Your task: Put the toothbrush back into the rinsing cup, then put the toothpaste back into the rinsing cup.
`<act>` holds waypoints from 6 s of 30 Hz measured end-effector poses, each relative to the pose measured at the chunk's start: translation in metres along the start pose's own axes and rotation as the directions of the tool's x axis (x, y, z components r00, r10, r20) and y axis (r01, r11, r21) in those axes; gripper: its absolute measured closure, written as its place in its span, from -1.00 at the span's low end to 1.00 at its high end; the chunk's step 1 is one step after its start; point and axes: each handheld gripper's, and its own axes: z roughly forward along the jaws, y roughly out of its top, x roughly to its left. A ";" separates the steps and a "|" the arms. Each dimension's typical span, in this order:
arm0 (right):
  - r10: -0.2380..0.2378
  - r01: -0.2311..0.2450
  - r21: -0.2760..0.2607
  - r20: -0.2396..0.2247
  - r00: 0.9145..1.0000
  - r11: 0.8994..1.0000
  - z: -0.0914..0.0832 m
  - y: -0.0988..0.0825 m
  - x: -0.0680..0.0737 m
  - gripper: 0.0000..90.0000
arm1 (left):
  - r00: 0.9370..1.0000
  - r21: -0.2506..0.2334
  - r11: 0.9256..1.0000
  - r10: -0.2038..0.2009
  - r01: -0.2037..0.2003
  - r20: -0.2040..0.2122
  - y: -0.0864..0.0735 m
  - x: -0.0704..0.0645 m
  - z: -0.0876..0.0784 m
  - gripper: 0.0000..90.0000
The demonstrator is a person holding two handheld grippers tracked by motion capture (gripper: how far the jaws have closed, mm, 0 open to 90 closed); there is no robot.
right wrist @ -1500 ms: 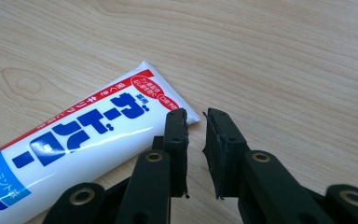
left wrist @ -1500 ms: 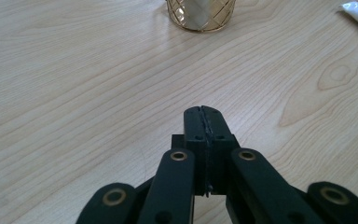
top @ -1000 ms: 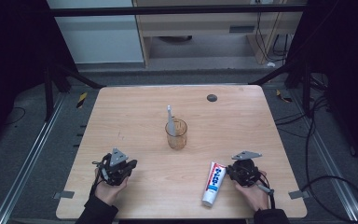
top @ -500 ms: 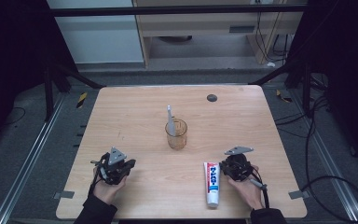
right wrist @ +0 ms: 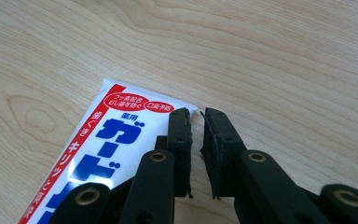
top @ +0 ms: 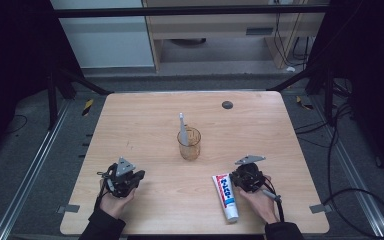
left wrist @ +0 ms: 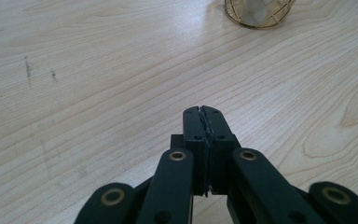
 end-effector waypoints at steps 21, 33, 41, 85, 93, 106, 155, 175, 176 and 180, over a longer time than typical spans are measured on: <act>-0.008 0.008 -0.053 -0.006 1.000 0.999 -0.009 0.007 0.008 0.53 | 1.000 -0.008 1.000 -0.003 0.003 -0.005 0.000 0.002 -0.003 0.94; 0.042 -0.043 -0.073 -0.006 0.999 0.996 -0.045 0.000 0.001 0.06 | 0.999 0.001 1.000 -0.006 0.006 -0.033 -0.001 0.007 -0.004 0.89; 0.040 -0.040 -0.040 -0.005 0.999 0.998 -0.050 -0.004 0.009 -0.15 | 0.998 0.015 1.000 -0.011 0.012 -0.062 -0.002 0.012 -0.005 0.85; 0.009 -0.002 0.137 -0.048 0.999 0.991 -0.031 -0.009 0.050 -0.32 | 0.994 0.069 0.997 -0.030 0.038 -0.107 -0.005 0.027 0.005 0.75; 0.009 0.000 0.171 -0.052 0.999 0.985 -0.021 -0.008 0.050 -0.32 | 0.994 0.073 0.997 -0.026 0.034 -0.105 -0.005 0.027 0.006 0.75; -0.005 0.018 0.216 -0.060 0.998 0.976 -0.010 -0.005 0.053 -0.17 | 0.994 0.078 0.996 -0.024 0.032 -0.102 -0.005 0.026 0.007 0.75; 0.084 -0.100 -0.278 -0.068 0.994 0.955 -0.059 0.057 0.028 0.52 | 0.994 0.072 0.996 -0.038 0.045 -0.103 -0.004 0.027 0.007 0.75; 0.149 -0.143 -0.551 -0.035 0.988 0.822 -0.061 0.106 0.017 0.52 | 0.991 0.054 0.997 -0.050 0.057 -0.122 -0.004 0.031 0.006 0.75; 0.152 -0.145 -0.559 -0.035 0.988 0.816 -0.061 0.108 0.016 0.52 | 0.991 0.051 0.997 -0.051 0.057 -0.124 -0.004 0.031 0.006 0.76; 0.160 -0.143 -0.583 -0.023 0.987 0.800 -0.061 0.119 0.014 0.52 | 0.990 0.042 0.997 -0.058 0.064 -0.126 -0.004 0.032 0.005 0.81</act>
